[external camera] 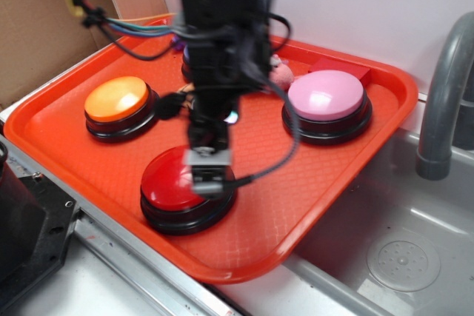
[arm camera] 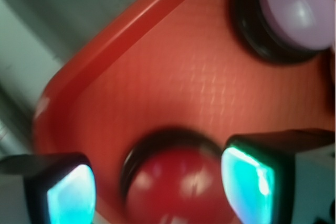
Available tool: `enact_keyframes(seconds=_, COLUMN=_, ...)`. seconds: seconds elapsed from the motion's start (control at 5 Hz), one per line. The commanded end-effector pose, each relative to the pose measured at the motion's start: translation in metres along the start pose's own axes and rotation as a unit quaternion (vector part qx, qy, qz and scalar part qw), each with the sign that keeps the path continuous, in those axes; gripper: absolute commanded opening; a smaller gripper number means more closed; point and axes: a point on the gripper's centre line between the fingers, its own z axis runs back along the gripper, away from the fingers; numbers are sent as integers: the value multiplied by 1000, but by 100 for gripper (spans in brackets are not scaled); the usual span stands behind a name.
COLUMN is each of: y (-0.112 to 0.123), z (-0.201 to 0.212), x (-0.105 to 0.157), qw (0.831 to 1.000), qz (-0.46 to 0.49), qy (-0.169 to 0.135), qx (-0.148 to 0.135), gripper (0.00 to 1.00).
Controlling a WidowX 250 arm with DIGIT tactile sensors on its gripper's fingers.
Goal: Push the red button.
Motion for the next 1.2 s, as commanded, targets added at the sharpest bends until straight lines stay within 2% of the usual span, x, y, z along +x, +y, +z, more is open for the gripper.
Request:
enact_keyframes(seconds=0.0, y=-23, z=13, x=-35, qw=998, qz=41, qy=-35, qx=-11, gripper=100)
enact_keyframes(seconds=0.2, y=-23, z=18, x=-45, qw=998, qz=59, qy=-28, qx=-8, gripper=100)
enact_keyframes(seconds=0.6, y=-4, z=30, x=-48, qw=998, qz=59, qy=-14, qx=5, gripper=100)
enact_keyframes(seconds=1.0, y=11, z=51, x=-50, qw=997, qz=72, qy=-26, qx=15, gripper=100)
